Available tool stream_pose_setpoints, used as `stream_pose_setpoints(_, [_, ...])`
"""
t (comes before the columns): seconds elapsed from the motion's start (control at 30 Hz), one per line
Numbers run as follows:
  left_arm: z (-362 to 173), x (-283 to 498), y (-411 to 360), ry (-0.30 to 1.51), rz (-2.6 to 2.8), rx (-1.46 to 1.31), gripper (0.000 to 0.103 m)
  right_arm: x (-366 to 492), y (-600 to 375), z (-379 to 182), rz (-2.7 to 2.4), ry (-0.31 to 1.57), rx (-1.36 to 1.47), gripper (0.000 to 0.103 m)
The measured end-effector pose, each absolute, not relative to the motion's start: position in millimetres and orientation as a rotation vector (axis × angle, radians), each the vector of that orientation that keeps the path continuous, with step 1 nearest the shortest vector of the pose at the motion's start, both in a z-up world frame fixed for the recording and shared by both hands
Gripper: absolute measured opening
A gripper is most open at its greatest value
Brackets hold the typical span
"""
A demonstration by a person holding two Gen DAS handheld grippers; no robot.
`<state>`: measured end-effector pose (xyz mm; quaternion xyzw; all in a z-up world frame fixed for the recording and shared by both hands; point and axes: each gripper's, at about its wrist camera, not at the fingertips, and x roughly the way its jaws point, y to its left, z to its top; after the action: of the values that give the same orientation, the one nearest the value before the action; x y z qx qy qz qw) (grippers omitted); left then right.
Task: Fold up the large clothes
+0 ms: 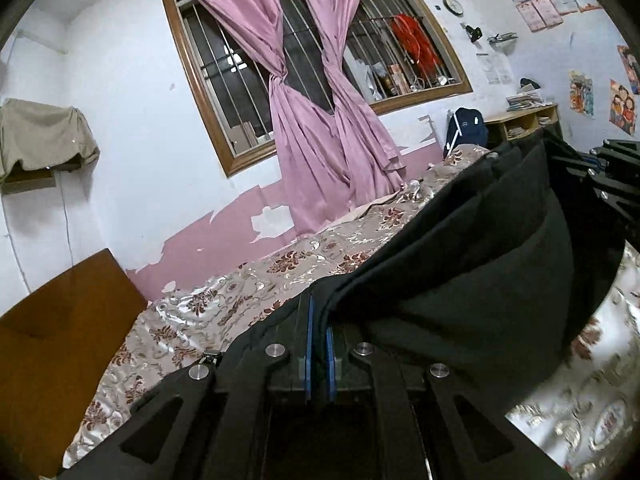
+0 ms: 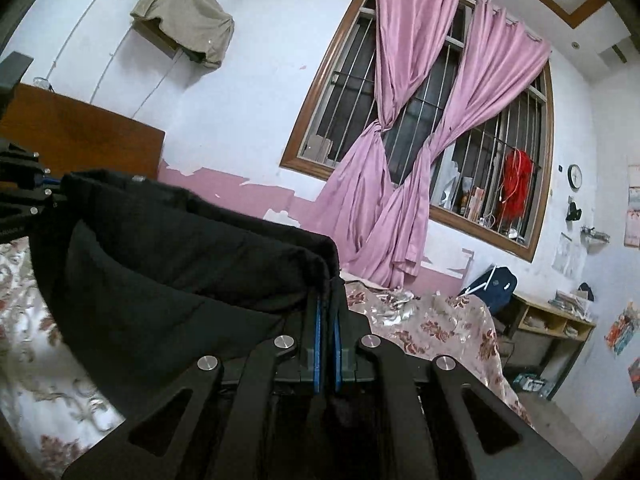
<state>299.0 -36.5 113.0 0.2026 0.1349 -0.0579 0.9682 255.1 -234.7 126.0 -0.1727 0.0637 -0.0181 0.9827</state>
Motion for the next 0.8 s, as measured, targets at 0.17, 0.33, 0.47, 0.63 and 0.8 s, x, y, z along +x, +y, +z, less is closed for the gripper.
stream_pose_setpoints(0.17, [103,351,-42,0.288,-0.092,0.409,0.005,312,-233,117,-0.040,0.162,-0.360,0.004])
stream_pose_setpoints(0.33, [95,395,-51,0.303,-0.072,0.436,0.005,362,-233,104,-0.064,0.186,-0.395,0.004])
stream_pose_setpoints(0.47, [87,426,-60,0.329,-0.064,0.459,0.005,394,-235,96,-0.081,0.216,-0.398,0.004])
stream_pose_setpoints(0.63, [80,465,-66,0.347,-0.044,0.470,0.005,435,-235,84,-0.110,0.246,-0.426,0.004])
stream_pose_setpoints(0.8, [65,500,-72,0.355,-0.013,0.489,0.005,474,-231,74,-0.130,0.272,-0.447,0.004])
